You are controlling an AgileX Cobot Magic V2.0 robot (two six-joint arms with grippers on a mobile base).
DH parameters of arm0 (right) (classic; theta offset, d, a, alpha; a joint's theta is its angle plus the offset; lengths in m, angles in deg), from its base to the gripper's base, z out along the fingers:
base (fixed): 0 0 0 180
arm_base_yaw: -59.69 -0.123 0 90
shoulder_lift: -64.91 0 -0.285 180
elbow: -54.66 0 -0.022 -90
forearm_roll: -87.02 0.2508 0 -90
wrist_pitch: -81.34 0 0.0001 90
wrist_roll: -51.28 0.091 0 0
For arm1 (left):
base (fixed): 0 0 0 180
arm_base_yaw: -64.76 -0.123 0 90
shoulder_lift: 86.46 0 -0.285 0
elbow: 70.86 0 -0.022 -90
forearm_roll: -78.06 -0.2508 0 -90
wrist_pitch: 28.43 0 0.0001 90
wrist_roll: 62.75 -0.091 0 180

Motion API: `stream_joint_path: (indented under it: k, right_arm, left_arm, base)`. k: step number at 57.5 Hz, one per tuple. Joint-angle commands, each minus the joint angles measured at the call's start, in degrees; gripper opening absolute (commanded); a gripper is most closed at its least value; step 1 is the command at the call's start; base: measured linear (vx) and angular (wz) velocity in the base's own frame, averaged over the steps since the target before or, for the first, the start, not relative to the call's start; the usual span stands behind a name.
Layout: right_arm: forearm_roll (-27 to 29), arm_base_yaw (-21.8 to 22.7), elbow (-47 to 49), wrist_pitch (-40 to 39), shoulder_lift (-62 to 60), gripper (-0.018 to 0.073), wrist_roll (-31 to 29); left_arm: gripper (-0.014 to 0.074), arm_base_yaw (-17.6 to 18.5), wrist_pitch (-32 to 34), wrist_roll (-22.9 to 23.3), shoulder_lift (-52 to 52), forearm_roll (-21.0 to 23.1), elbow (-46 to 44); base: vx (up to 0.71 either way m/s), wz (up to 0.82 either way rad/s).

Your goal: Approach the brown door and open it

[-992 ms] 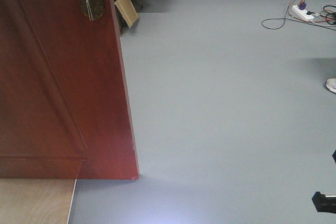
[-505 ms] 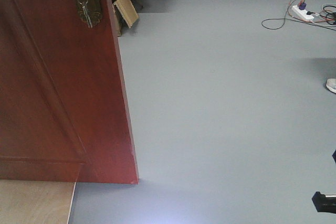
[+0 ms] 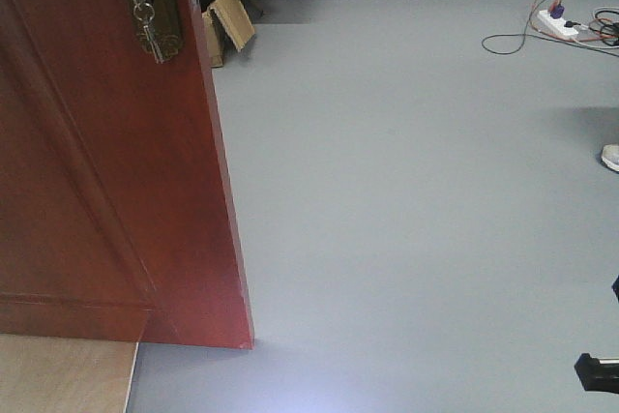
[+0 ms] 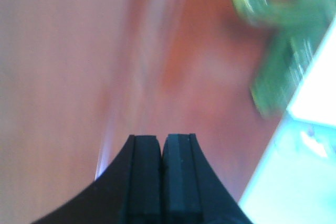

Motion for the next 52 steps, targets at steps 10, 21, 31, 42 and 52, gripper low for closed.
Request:
stream_joint_path:
  k: [10, 21, 31, 42, 52]
  right_arm:
    - [-0.4, 0.1, -0.2, -4.7, 0.7, 0.0000, -0.3]
    - [-0.4, 0.1, -0.2, -4.7, 0.7, 0.0000, -0.3]
    - [-0.4, 0.1, -0.2, -4.7, 0.7, 0.0000, -0.3]
    - [-0.4, 0.1, -0.2, -4.7, 0.7, 0.0000, -0.3]
    - [-0.4, 0.1, -0.2, -4.7, 0.7, 0.0000, -0.3]
  left_arm:
    - [-0.0004, 0.8, 5.1, 5.8, -5.6, -7.7, 5.0]
    - [-0.0004, 0.8, 5.1, 5.8, -14.3, -7.6, 12.7]
    - [-0.0004, 0.8, -2.8, 5.8, -23.6, -7.6, 14.8]
    - [-0.0004, -0.7, -1.8, 5.3, -24.9, -8.2, 14.8]
    - [-0.0004, -1.7, -1.4, 2.1, -24.9, -8.1, 14.8]
  base:
    - [0.00, 0.00]
    - [0.00, 0.00]
    - [0.00, 0.00]
    - [0.00, 0.00]
    - [0.00, 0.00]
